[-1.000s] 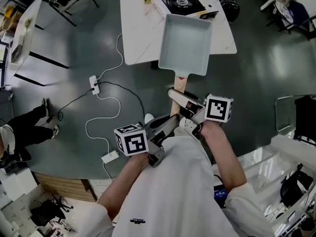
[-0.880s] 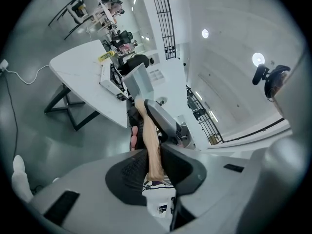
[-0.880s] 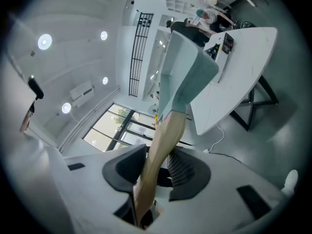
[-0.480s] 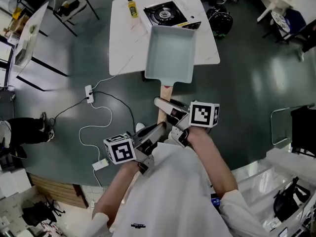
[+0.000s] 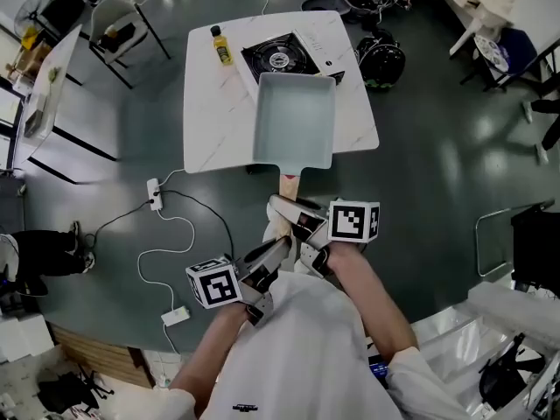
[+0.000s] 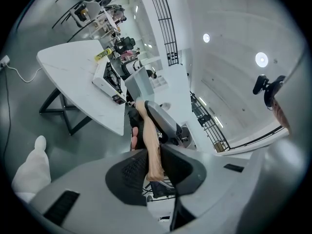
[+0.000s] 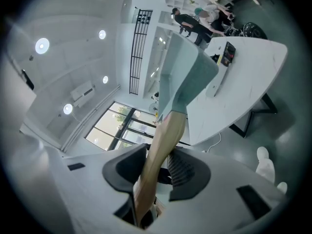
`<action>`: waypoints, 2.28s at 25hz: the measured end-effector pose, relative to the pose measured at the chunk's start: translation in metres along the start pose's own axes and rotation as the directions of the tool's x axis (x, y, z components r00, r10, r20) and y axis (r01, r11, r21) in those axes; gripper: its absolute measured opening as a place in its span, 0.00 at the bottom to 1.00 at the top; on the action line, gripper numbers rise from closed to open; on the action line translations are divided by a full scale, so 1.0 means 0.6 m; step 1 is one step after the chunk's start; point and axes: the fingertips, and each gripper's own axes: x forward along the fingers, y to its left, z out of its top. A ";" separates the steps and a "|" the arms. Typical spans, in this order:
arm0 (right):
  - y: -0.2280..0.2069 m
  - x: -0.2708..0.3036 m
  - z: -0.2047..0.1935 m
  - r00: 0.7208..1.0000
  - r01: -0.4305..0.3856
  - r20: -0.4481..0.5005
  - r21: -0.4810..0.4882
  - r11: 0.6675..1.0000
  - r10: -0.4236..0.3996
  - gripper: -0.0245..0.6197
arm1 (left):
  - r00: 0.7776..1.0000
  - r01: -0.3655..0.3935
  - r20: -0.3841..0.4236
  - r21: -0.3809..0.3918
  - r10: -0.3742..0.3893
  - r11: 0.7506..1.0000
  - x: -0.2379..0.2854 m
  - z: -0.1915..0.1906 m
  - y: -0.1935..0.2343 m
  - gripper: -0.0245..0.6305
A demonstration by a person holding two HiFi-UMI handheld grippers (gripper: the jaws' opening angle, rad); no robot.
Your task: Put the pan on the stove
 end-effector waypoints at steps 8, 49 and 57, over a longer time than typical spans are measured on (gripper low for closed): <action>-0.040 0.072 0.162 0.999 0.036 0.017 -0.011 0.999 -0.035 0.25 | 0.999 0.030 -0.042 0.003 -0.030 1.000 0.093 0.150 0.036 0.16; -0.204 0.244 0.494 0.991 0.060 -0.122 0.075 0.995 -0.051 0.26 | 1.000 -0.009 -0.003 -0.092 0.009 0.996 0.329 0.466 0.166 0.17; -0.248 0.254 0.482 0.977 0.058 -0.212 0.124 0.991 -0.031 0.26 | 0.998 -0.034 0.037 -0.163 0.041 0.986 0.357 0.454 0.202 0.17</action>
